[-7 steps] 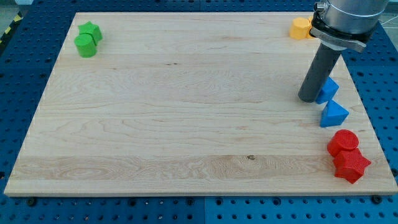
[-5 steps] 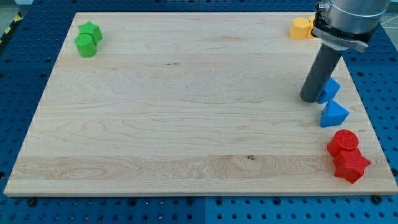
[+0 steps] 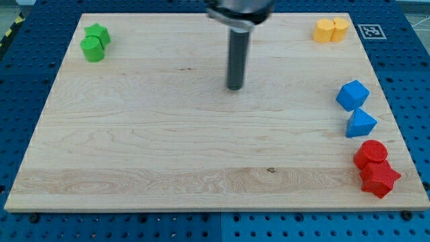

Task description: Move your arm to the top left of the board

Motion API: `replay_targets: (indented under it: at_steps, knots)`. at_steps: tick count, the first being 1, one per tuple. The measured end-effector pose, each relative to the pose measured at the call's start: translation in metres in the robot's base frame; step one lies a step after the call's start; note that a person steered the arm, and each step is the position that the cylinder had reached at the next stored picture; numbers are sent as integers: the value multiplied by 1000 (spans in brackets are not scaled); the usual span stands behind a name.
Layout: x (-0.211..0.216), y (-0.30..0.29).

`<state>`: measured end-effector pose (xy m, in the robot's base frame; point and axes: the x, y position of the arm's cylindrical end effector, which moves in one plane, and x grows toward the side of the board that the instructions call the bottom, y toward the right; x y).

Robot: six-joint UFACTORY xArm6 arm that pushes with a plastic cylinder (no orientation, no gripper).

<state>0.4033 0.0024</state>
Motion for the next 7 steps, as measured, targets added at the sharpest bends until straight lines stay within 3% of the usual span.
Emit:
replay_targets:
  at_steps: [5, 6, 7]
  knots:
    - [-2, -282]
    - [-24, -307]
    - [-114, -307]
